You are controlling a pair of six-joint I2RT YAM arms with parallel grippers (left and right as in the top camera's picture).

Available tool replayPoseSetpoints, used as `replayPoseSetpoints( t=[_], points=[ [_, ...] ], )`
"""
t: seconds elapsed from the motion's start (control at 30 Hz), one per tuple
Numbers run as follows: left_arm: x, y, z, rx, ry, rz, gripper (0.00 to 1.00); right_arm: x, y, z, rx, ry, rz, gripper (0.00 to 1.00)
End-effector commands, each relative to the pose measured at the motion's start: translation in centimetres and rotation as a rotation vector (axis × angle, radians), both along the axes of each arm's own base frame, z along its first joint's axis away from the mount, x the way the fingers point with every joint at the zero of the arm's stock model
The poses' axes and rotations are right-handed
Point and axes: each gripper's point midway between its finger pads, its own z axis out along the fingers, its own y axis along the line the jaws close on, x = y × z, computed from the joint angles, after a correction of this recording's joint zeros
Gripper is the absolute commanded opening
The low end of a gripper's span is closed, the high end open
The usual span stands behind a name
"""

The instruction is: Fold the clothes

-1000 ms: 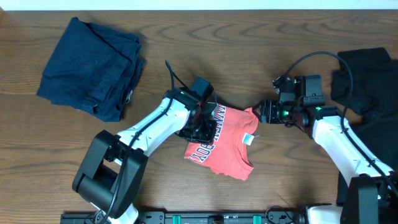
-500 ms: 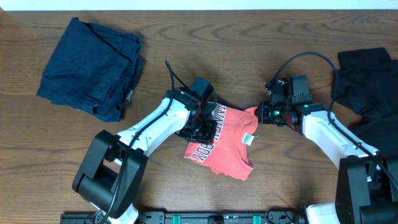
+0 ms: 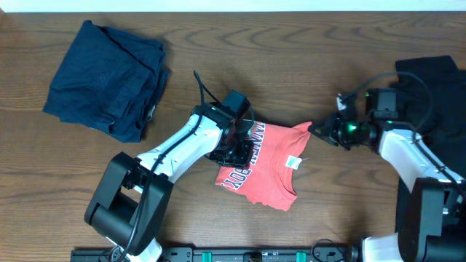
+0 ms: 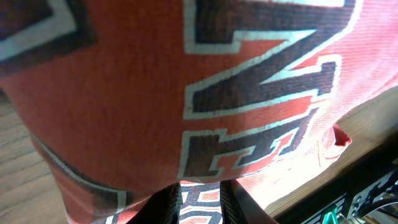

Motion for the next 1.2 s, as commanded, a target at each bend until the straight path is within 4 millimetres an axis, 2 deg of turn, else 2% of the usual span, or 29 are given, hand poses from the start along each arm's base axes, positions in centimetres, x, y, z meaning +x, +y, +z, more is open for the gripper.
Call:
replayPoseSetpoints(
  t=[0.0,0.03,0.1,0.23,0.33,0.43,0.6,0.7,0.83,0.97,1.17],
  points=[
    [0.1,0.6,-0.6,0.028,-0.003,-0.003,0.24,-0.6,-0.5,0.5,0.063,0.048,-0.024,0.25],
    [0.2,0.7,-0.6,0.028,-0.002,-0.001,0.24,-1.0,-0.8,0.2,0.051,0.070,-0.031,0.37],
    [0.2,0.7,-0.6,0.027,-0.003,0.000,0.24,-1.6,-1.0,-0.2,0.022,0.069,-0.002,0.39],
    [0.2,0.7,-0.6,0.027,-0.003,0.000,0.24,-1.3,-1.2,-0.4,-0.036,-0.014,0.067,0.36],
    [0.2,0.7,-0.6,0.027,-0.004,0.000,0.24,-0.5,-1.0,-0.2,-0.079,-0.142,0.154,0.27],
    [0.3,0.7,-0.6,0.025,-0.006,0.000,0.24,0.2,0.4,0.2,-0.121,-0.276,0.273,0.18],
    [0.3,0.7,-0.6,0.025,-0.007,0.000,0.24,0.8,3.8,0.6,-0.186,-0.449,0.444,0.18],
    [0.3,0.6,-0.6,0.023,-0.010,0.000,0.24,1.2,4.6,-0.7,-0.340,-0.460,0.487,0.21],
    [0.3,0.6,-0.6,0.023,-0.010,0.000,0.24,1.4,4.1,-2.6,-0.515,-0.415,0.490,0.23],
    [0.4,0.6,-0.6,0.023,-0.010,0.000,0.24,1.8,2.8,-4.8,-0.581,-0.336,0.433,0.22],
    [0.4,0.6,-0.6,0.023,-0.010,0.000,0.24,2.3,2.1,-8.9,-0.565,-0.247,0.388,0.20]
  ],
)
